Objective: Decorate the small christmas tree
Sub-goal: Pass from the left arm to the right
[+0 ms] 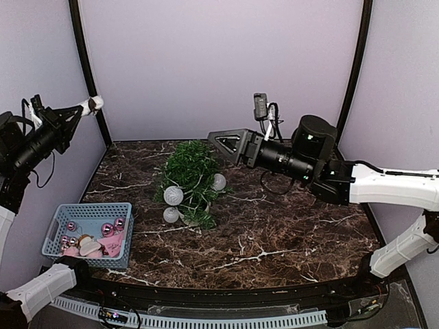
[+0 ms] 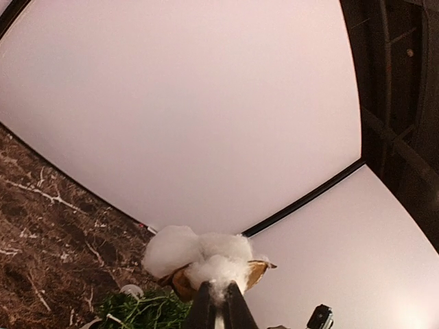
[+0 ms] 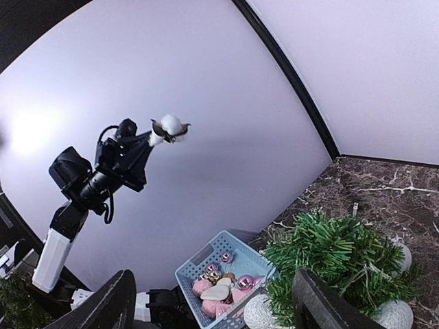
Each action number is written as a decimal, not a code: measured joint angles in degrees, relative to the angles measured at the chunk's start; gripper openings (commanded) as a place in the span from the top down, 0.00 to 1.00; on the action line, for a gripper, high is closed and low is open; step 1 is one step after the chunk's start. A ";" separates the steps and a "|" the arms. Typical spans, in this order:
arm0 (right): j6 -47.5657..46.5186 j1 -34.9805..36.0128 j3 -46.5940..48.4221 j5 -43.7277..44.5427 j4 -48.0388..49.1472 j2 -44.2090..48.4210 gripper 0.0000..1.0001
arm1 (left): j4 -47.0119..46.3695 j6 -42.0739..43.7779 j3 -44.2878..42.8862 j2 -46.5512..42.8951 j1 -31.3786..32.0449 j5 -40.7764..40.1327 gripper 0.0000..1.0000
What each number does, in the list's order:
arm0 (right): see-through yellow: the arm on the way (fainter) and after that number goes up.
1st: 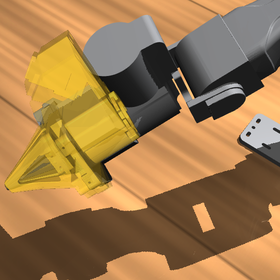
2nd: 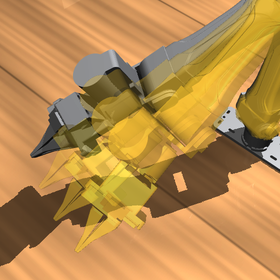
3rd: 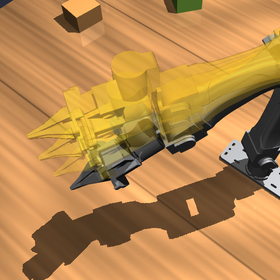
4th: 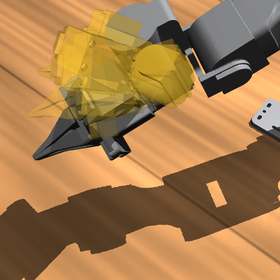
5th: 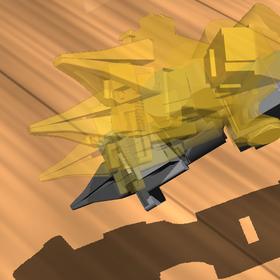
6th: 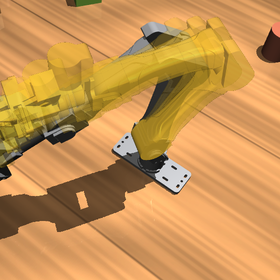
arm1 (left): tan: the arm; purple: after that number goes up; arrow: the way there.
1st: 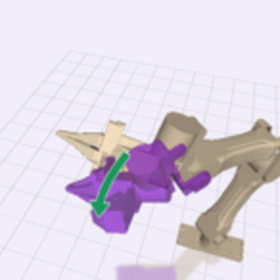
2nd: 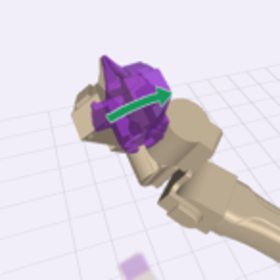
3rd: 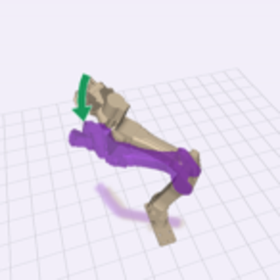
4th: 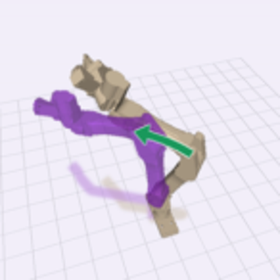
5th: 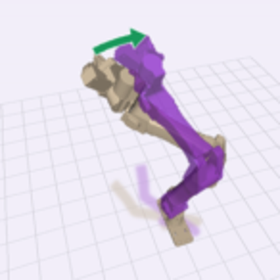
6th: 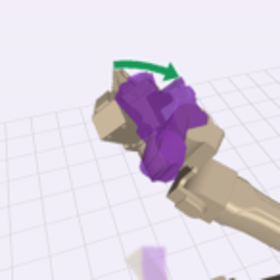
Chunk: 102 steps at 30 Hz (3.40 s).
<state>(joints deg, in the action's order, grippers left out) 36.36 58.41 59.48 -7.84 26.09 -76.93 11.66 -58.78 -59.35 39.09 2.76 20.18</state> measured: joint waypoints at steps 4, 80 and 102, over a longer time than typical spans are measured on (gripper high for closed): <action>1.09 1.86 4.52 1.49 0.35 -4.70 0.25 | -4.37 -1.42 -2.56 0.37 2.45 -1.75 1.00; -6.71 4.48 23.12 19.82 -2.05 -19.32 0.93 | -38.60 -12.72 -0.66 29.68 53.02 -42.14 1.00; -7.17 3.45 22.64 21.38 -4.59 -17.90 1.00 | -30.42 -4.22 -3.74 28.83 53.00 -44.06 0.12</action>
<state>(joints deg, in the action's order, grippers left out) 29.19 61.87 82.13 13.54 21.50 -94.83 -18.76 -63.00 -63.09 67.92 55.77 -23.88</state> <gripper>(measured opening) 0.004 0.792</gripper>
